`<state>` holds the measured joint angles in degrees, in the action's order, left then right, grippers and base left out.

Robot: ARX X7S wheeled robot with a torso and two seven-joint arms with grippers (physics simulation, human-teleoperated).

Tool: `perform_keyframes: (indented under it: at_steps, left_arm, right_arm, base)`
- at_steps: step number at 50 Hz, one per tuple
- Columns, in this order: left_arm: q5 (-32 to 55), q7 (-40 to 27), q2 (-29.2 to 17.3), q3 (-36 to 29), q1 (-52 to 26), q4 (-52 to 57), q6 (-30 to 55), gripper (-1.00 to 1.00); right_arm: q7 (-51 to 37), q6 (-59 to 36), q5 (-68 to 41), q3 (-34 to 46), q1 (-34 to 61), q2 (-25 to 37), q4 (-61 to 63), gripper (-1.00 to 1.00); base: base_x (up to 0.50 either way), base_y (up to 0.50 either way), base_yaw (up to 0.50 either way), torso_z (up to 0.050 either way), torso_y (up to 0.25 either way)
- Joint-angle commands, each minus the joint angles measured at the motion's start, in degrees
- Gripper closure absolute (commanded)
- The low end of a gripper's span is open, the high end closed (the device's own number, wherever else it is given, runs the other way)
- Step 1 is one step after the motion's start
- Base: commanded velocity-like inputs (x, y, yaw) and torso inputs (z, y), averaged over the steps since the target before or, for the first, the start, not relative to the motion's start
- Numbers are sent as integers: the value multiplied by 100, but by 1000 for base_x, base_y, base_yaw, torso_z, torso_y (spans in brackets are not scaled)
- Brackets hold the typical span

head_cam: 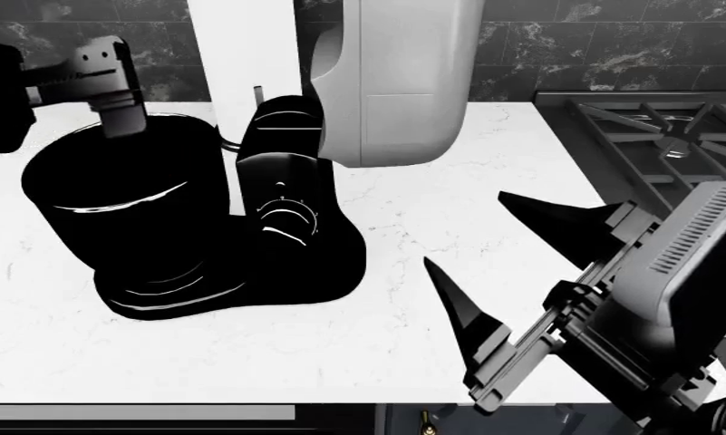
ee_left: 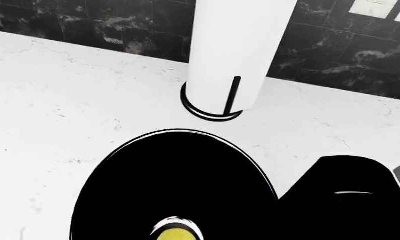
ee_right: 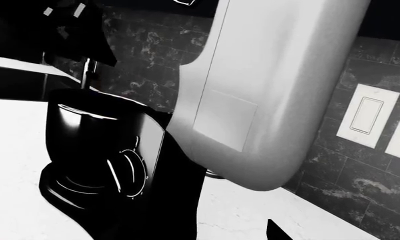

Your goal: Place the cheese in the stand mixer bowl.

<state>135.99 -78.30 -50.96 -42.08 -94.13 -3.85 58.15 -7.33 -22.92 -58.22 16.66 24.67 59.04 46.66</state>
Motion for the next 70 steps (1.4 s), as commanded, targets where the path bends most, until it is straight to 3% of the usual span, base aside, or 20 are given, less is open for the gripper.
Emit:
perform_keyframes:
  at_steps: [1,35,55,70]
  left_arm:
    - [752,-421,-567,157,-24,939,-209,-100]
    - [1395,-437,-1093,232,-143,2127,-466,-100]
    - [1160,-253,-967,425,-473,2667,-425,-100]
    - [1182,-319,-879,325,-686,2705,-420,-100]
  right_arm:
    - [-40,-15,-46,-10,28,-4,5,-100]
    - [-300,-84,-363,-167,145,193,318,-100]
    - [-1370,113,-1926,-869,1015,634,872,-100]
    - [-1524,-6,-2219,-820,1440,676,934,-100]
  base:
    - [0,0,0,0,0]
    - [0,0,0,0,0]
    - [0,0,0,0,0]
    - [0,0,0,0,0]
